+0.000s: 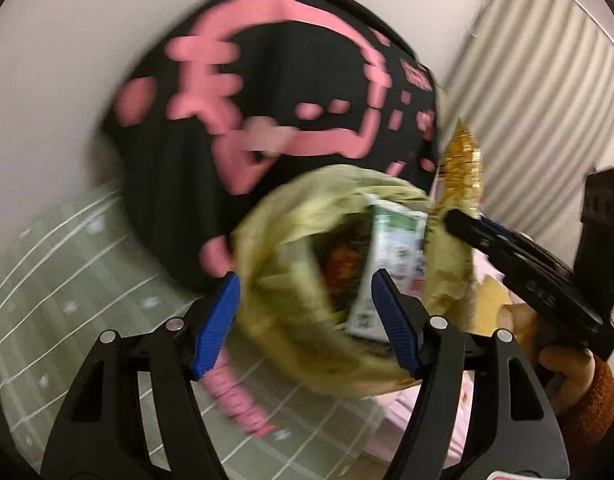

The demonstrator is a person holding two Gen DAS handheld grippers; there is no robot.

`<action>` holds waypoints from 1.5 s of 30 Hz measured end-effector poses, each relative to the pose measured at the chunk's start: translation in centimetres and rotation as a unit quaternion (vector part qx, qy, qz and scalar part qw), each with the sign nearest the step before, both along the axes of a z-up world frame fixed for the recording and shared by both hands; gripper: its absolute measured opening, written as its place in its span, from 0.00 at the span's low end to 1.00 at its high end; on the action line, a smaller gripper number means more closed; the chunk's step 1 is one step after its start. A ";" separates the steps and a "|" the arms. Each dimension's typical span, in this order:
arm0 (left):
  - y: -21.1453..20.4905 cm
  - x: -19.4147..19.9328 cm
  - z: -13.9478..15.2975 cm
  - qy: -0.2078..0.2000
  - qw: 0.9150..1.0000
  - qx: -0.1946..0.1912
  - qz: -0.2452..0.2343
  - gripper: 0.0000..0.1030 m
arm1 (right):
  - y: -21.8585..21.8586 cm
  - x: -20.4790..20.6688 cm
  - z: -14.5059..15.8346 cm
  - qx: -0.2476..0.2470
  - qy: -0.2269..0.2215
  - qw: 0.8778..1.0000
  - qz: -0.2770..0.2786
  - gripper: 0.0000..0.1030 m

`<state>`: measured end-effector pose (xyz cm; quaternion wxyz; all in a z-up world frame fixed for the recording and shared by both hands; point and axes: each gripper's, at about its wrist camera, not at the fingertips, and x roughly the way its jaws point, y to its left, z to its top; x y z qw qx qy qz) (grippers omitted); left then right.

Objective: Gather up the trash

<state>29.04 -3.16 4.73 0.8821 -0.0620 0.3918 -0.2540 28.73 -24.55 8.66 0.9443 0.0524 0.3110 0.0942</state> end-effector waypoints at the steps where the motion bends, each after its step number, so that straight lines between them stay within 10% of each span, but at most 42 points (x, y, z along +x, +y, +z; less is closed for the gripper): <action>1: 1.2 -0.3 -0.1 0.002 1.000 -0.001 0.010 0.63 | 1.0 1.0 -0.8 0.008 0.016 1.000 0.008 0.25; 9: 9.1 -0.1 -1.2 0.006 0.998 -0.012 0.061 0.63 | 3.3 4.1 -7.2 -0.022 0.124 0.990 -0.056 0.25; 19: 11.5 -0.8 -1.5 -0.021 0.996 -0.012 0.087 0.68 | 3.6 0.7 -4.6 -0.017 0.064 0.994 -0.086 0.46; 30: 11.2 -12.2 0.0 -0.071 0.977 0.032 0.197 0.73 | 3.7 -8.9 -0.9 -0.008 -0.018 0.999 -0.033 0.46; 45: 5.3 -27.3 -1.8 -0.093 0.951 0.133 0.262 0.72 | 5.7 -23.2 -4.7 -0.045 -0.030 0.998 0.041 0.46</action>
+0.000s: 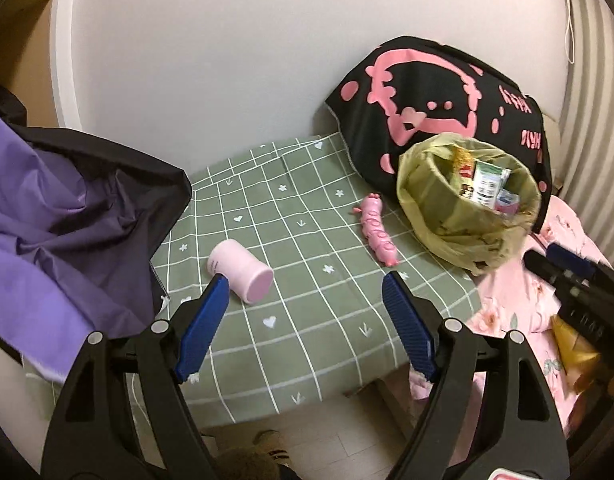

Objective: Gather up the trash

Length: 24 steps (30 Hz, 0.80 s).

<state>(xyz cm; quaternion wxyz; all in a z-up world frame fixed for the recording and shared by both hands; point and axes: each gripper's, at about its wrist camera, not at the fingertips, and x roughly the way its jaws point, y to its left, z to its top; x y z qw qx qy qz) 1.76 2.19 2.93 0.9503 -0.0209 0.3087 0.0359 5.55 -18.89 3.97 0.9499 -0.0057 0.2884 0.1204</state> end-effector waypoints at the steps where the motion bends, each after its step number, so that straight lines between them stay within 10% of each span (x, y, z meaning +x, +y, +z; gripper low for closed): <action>1: -0.1 -0.4 0.1 0.001 1.000 0.002 0.003 0.72 | 0.1 -0.5 -0.1 -0.002 -0.002 1.000 -0.002 0.46; 24: -1.0 -2.6 0.6 -0.011 1.000 -0.008 -0.020 0.69 | 0.1 -6.2 0.8 -0.001 -0.024 0.999 -0.044 0.46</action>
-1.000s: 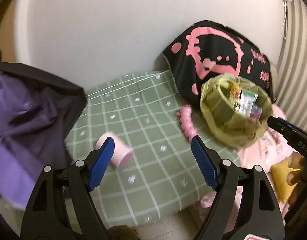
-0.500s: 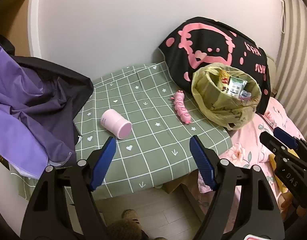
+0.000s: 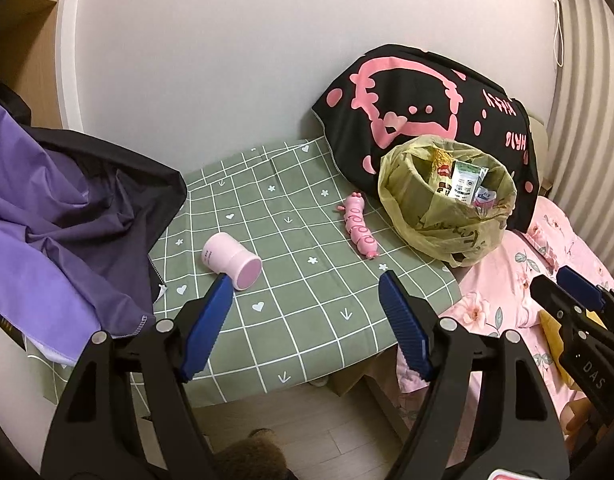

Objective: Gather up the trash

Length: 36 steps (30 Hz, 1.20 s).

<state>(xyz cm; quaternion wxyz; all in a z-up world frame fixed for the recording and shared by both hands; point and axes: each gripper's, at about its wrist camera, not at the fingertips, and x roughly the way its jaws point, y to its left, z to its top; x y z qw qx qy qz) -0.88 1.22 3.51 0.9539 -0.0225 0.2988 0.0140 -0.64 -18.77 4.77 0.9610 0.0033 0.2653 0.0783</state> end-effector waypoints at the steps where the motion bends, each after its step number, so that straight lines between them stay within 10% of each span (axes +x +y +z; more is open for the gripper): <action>1: -0.1 -0.1 0.0 0.000 1.000 -0.001 -0.002 0.69 | -0.1 0.0 0.0 0.002 -0.001 1.000 0.000 0.46; 36: -3.2 -2.2 0.4 -0.010 0.999 -0.002 -0.045 0.69 | -2.3 -3.0 0.5 0.016 -0.021 0.999 -0.028 0.46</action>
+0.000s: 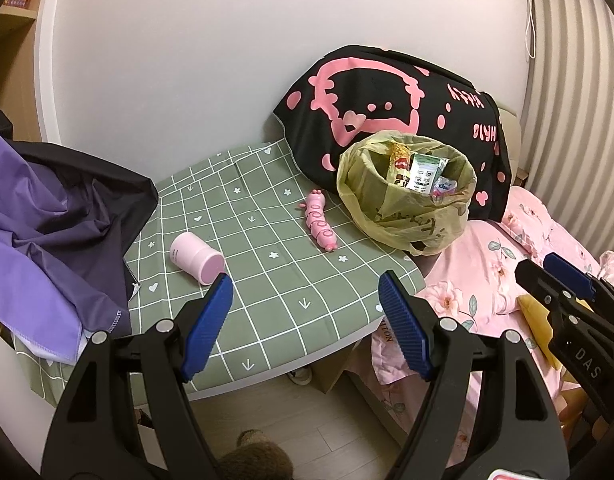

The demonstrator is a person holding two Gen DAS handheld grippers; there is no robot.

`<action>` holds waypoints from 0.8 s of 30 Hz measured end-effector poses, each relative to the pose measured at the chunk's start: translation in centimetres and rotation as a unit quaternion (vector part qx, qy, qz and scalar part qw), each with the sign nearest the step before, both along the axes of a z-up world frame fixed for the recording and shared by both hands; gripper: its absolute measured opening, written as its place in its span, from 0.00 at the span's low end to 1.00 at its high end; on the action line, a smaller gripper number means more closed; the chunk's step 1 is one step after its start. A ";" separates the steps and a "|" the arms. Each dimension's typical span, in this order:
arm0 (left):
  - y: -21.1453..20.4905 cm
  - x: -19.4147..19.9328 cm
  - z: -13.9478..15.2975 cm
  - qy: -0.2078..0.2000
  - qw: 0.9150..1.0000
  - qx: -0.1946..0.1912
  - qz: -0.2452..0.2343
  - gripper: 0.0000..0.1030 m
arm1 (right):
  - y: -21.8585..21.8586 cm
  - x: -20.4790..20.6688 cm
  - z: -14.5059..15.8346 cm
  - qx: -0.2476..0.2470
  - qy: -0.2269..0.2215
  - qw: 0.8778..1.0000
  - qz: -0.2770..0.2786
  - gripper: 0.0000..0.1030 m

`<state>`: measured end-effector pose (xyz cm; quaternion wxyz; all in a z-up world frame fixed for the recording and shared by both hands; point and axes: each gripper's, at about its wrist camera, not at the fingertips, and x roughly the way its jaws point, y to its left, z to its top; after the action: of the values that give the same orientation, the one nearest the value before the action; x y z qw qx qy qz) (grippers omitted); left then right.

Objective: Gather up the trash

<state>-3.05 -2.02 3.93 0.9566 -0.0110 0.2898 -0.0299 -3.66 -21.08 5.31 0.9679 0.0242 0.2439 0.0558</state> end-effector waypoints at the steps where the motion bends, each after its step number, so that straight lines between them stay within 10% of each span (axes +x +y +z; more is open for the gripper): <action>1: 0.0 0.0 0.0 -0.001 1.000 0.000 0.000 0.69 | 0.0 0.0 0.0 0.000 0.000 1.000 0.000 0.46; 24: -0.4 -0.3 0.1 -0.001 1.000 0.001 0.002 0.69 | -0.3 0.0 0.1 0.000 -0.002 1.000 0.001 0.46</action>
<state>-3.31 -2.42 4.02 0.9568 -0.0108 0.2893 -0.0278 -3.70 -21.34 5.42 0.9682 0.0239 0.2425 0.0565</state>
